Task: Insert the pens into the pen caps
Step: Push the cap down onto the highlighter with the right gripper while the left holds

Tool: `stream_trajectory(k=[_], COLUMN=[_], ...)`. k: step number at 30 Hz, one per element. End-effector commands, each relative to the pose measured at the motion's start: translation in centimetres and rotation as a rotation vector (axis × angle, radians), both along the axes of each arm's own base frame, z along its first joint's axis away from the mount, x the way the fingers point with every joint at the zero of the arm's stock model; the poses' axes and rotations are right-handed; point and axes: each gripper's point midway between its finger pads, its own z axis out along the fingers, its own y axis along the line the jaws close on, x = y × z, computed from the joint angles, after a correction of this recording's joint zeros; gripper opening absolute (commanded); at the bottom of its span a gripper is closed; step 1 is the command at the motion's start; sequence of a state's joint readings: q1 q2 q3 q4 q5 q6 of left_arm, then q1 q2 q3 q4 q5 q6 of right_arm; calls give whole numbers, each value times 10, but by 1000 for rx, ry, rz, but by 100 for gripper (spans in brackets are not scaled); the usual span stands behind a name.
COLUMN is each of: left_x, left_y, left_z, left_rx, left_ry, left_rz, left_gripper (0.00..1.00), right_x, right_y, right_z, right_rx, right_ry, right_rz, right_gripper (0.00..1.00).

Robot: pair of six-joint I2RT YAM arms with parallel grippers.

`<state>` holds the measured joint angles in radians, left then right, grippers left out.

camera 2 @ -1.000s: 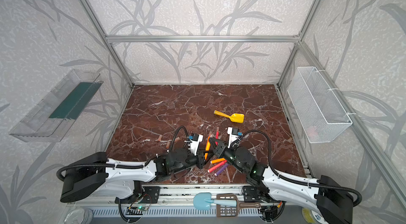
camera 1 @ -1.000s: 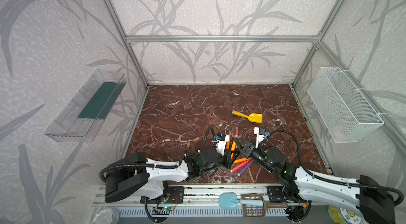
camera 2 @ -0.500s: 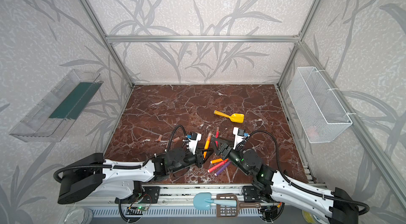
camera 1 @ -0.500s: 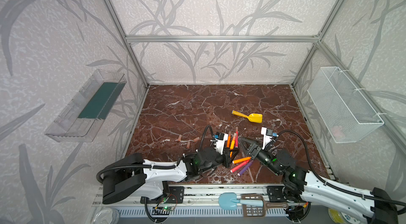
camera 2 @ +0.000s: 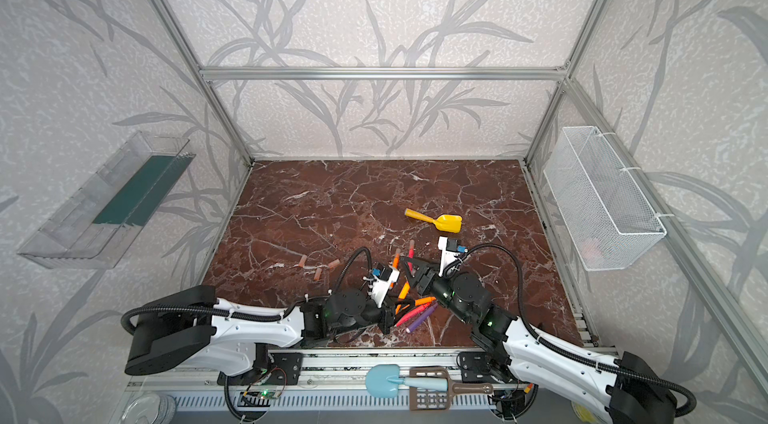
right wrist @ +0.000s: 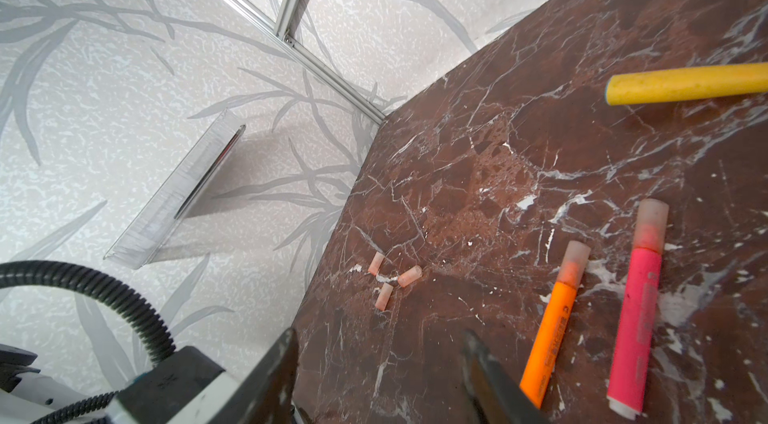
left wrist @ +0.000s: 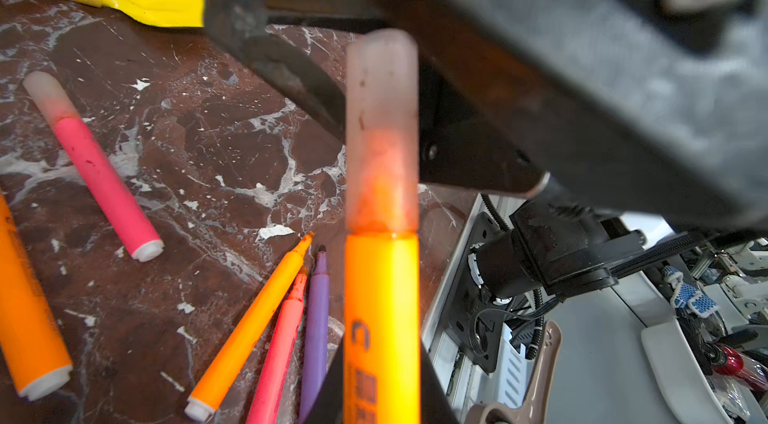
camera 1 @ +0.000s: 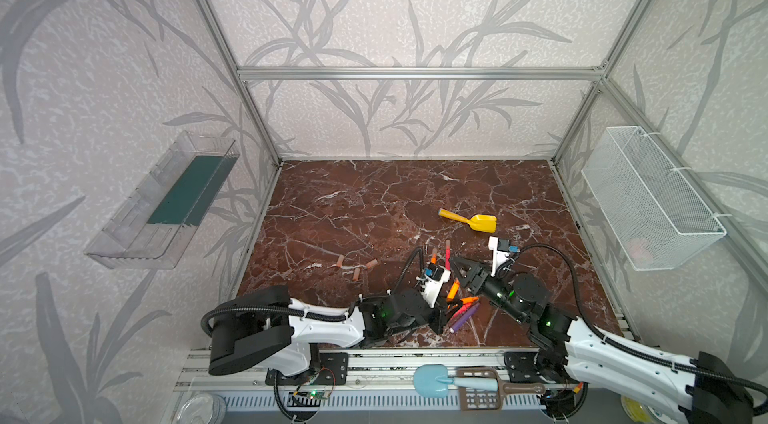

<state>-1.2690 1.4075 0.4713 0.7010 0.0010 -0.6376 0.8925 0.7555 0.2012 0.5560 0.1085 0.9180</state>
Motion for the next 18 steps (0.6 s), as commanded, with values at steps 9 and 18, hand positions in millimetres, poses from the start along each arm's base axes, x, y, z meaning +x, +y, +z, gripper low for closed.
stream_trajectory(k=[9,18], left_x=[2,1], left_y=[-10,-11], left_z=[-2,1], left_rx=[9,5], left_ry=[-19,-22], left_rz=[-6,-9], left_gripper=[0,0], right_x=[1,4], right_y=[8,14], right_z=[29,24], right_rx=[55,37], right_ry=[-48,-28], right_rz=[26,38], right_gripper=[40,28])
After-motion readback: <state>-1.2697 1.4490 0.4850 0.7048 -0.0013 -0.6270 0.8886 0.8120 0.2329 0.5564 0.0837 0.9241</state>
